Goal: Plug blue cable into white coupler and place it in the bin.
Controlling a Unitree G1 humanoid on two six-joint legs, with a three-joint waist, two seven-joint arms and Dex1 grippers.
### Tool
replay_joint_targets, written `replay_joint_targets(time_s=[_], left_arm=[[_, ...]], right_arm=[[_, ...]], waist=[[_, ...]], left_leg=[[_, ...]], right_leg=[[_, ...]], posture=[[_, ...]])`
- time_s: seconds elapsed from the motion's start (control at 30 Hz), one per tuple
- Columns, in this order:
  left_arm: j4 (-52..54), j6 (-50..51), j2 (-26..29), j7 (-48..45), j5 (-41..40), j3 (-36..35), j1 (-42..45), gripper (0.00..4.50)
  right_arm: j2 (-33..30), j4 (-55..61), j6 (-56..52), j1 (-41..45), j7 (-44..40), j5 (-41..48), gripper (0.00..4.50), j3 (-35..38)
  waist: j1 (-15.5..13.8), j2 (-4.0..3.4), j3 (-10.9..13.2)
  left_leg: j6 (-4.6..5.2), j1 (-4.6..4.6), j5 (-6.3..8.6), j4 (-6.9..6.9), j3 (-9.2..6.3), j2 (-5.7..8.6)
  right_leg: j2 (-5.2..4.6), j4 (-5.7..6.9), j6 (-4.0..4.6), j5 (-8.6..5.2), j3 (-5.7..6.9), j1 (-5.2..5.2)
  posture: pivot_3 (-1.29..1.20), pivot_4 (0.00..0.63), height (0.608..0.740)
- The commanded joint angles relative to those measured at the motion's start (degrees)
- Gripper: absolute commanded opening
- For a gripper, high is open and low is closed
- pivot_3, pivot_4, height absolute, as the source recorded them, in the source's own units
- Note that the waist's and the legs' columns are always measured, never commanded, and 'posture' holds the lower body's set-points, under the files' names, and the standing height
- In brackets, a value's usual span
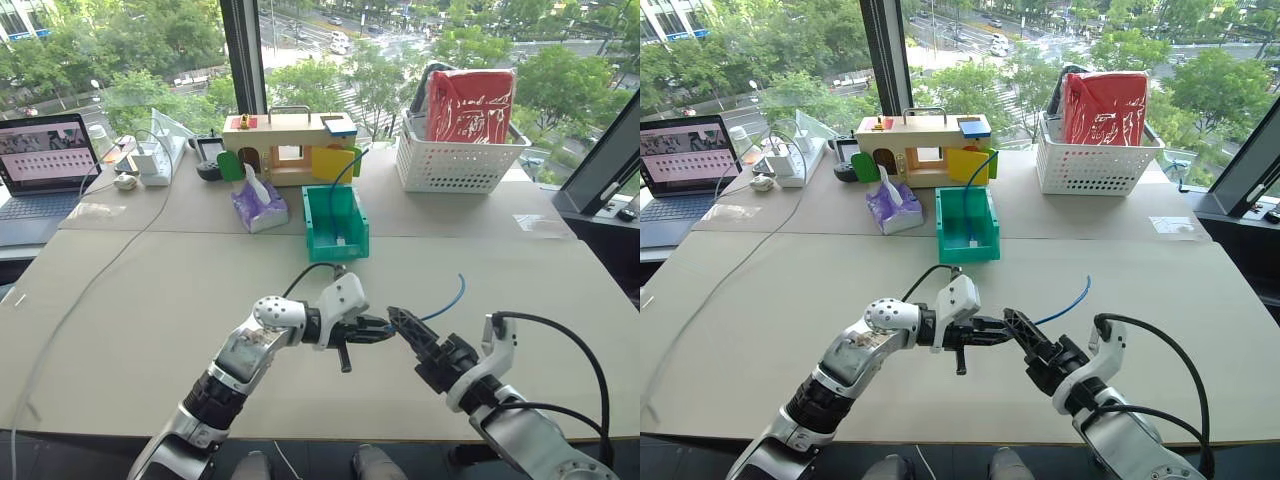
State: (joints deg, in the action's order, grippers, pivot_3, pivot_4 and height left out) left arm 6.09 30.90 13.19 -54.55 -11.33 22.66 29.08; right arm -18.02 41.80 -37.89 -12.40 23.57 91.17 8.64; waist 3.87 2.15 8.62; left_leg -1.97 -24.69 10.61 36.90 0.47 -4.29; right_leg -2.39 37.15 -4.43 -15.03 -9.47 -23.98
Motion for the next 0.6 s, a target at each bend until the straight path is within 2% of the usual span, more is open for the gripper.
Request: replay_joint_targets(time_s=[0.03, 0.07, 0.1, 0.17, 0.2, 0.27, 0.5, 0.6], left_arm=[[1.48, -0.93, -0.14, -0.07, -0.99, 0.34, 0.24, 0.07], [1.61, -0.82, -0.14, -0.07, -1.04, 0.36, 0.27, 0.07], [1.72, -0.71, -0.16, -0.07, -1.07, 0.4, 0.32, 0.07], [1.83, -0.61, -0.18, -0.07, -1.1, 0.43, 0.39, 0.07], [1.85, -0.57, -0.23, -0.05, -1.12, 0.45, 0.43, 0.07], [1.84, -0.46, -0.35, -0.09, -1.22, 0.49, 0.55, 0.07], [1.81, 0.17, -0.09, -0.93, -1.56, 1.01, 1.22, 0.07], [0.95, -2.04, -0.31, 0.44, -0.19, 0.53, 1.69, 0.07]], right_arm=[[-0.82, 0.51, 1.57, 0.86, -0.3, 0.07, 4.5, -1.12], [-0.87, 0.35, 1.91, 1.05, -0.22, -0.13, 4.5, -1.31], [-1.02, 0.26, 2.18, 1.14, -0.21, -0.15, 3.98, -1.45], [-1.25, 0.28, 2.54, 1.18, -0.36, -0.12, 3.46, -1.76], [-1.25, 0.41, 2.66, 1.13, -0.4, -0.11, 2.99, -2.05], [-1.15, 0.55, 3.0, 1.21, -0.43, -0.43, 2.43, -2.51], [-1.74, 0.25, 3.93, 1.22, -0.99, -0.57, 0.02, -2.8], [-1.85, 0.15, 4.18, 1.25, -1.07, -0.74, 0.02, -2.92]], waist=[[0.01, 0.0, 0.0], [0.01, 0.0, 0.0], [0.0, 0.0, 0.0], [-0.04, 0.0, 0.0], [-0.04, 0.0, 0.0], [-0.02, 0.0, 0.0], [-0.02, 0.0, 0.0], [-0.03, 0.0, 0.0]], left_leg=[[0.0, 0.0, 0.0, 0.0, -0.01, 0.0], [0.0, 0.0, 0.0, 0.0, -0.01, 0.0], [0.0, 0.0, 0.0, 0.0, -0.01, 0.0], [0.0, 0.0, 0.0, 0.0, -0.01, 0.01], [0.0, -0.01, 0.0, 0.0, -0.02, 0.0], [0.0, -0.01, 0.0, 0.0, -0.03, 0.0], [0.0, -0.01, 0.0, 0.0, -0.03, 0.01], [0.0, -0.01, 0.0, 0.0, -0.04, 0.01]], right_leg=[[0.0, 0.0, 0.0, 0.0, 0.01, 0.0], [0.0, 0.0, 0.0, 0.0, 0.01, 0.0], [0.0, 0.0, 0.0, 0.0, 0.01, 0.0], [0.0, 0.0, 0.0, 0.0, 0.01, 0.0], [0.0, 0.0, 0.0, 0.0, 0.02, 0.0], [0.0, 0.0, 0.01, 0.0, 0.02, 0.0], [0.0, -0.01, 0.01, 0.0, 0.02, 0.0], [0.0, -0.01, 0.01, 0.0, 0.03, 0.0]], posture=[[0.0, 0.15, 0.721], [0.0, 0.15, 0.721], [0.0, 0.15, 0.721], [0.0, 0.15, 0.721], [0.0, 0.15, 0.721], [0.0, 0.15, 0.721], [0.0, 0.15, 0.721], [0.0, 0.15, 0.721]])
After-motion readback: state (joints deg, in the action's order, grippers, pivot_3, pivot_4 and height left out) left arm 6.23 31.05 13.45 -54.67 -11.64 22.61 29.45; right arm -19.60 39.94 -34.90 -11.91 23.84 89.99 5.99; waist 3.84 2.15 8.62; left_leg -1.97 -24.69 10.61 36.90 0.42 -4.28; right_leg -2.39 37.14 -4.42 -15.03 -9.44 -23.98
